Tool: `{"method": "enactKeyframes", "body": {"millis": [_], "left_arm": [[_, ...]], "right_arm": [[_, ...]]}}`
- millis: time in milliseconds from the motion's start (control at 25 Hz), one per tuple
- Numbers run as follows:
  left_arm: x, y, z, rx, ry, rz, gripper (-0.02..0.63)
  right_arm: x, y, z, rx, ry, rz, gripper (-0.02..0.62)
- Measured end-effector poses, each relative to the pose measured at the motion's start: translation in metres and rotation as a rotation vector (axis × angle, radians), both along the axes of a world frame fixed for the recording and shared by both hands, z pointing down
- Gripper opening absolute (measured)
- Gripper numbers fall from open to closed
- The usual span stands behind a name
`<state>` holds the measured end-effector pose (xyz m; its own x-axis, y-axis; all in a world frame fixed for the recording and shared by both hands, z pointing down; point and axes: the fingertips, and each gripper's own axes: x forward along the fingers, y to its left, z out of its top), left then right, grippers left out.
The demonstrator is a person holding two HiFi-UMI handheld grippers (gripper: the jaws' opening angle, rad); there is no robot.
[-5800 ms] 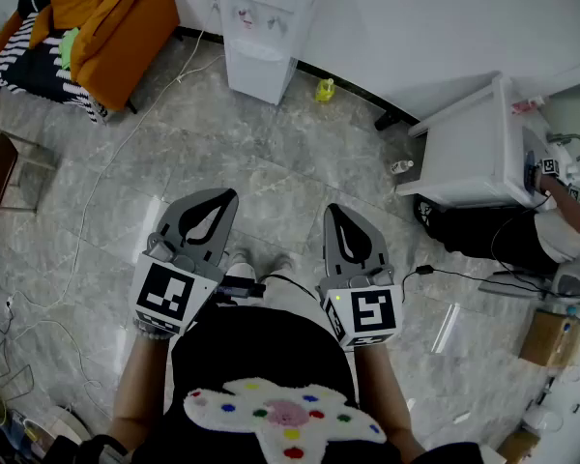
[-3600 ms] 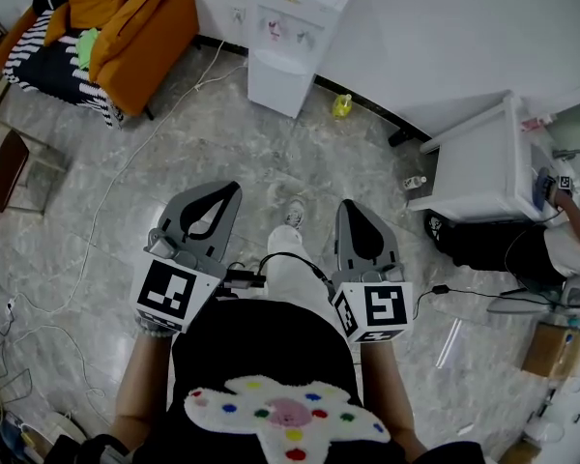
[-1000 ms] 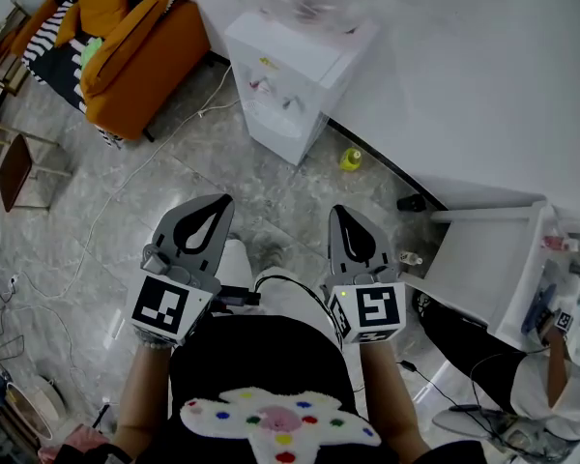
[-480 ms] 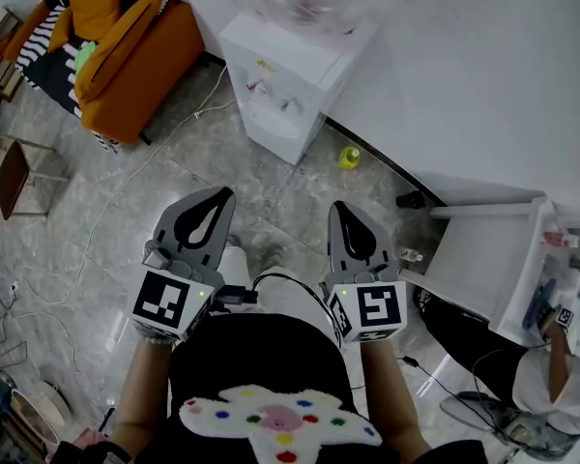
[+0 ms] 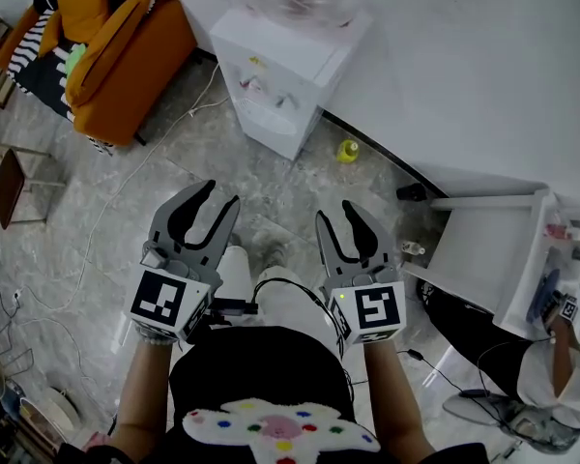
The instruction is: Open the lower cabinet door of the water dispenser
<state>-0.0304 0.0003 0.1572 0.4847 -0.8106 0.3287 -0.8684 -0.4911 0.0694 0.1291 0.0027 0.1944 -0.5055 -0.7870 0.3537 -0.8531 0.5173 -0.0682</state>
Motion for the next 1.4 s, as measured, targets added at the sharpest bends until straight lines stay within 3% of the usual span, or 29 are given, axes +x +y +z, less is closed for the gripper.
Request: {"method": "enactKeyframes", "body": {"millis": [200, 360, 560, 720, 1000, 1400], "left_arm": [[-0.003, -0.01, 0.021, -0.048, -0.018, 0.008, 0.146], [0.003, -0.025, 0.032, -0.022, 0.008, 0.045, 0.146], [-0.003, -0.037, 0.069, -0.08, 0.0, 0.045, 0.146], [-0.003, -0.047, 0.088, -0.065, 0.011, 0.055, 0.146], [-0.009, -0.058, 0.132, -0.094, 0.003, 0.083, 0.138], [-0.018, -0.066, 0.19, -0.112, -0.013, 0.104, 0.14]], "right_arm": [[0.004, -0.006, 0.028, -0.04, 0.035, 0.003, 0.156], [0.001, -0.015, 0.05, -0.063, 0.044, 0.0, 0.156], [-0.007, -0.032, 0.078, -0.068, 0.068, -0.011, 0.156], [-0.009, -0.044, 0.102, -0.073, 0.086, -0.001, 0.156], [-0.011, -0.061, 0.148, -0.098, 0.077, 0.053, 0.156], [-0.028, -0.077, 0.21, -0.118, 0.084, 0.059, 0.158]]}}
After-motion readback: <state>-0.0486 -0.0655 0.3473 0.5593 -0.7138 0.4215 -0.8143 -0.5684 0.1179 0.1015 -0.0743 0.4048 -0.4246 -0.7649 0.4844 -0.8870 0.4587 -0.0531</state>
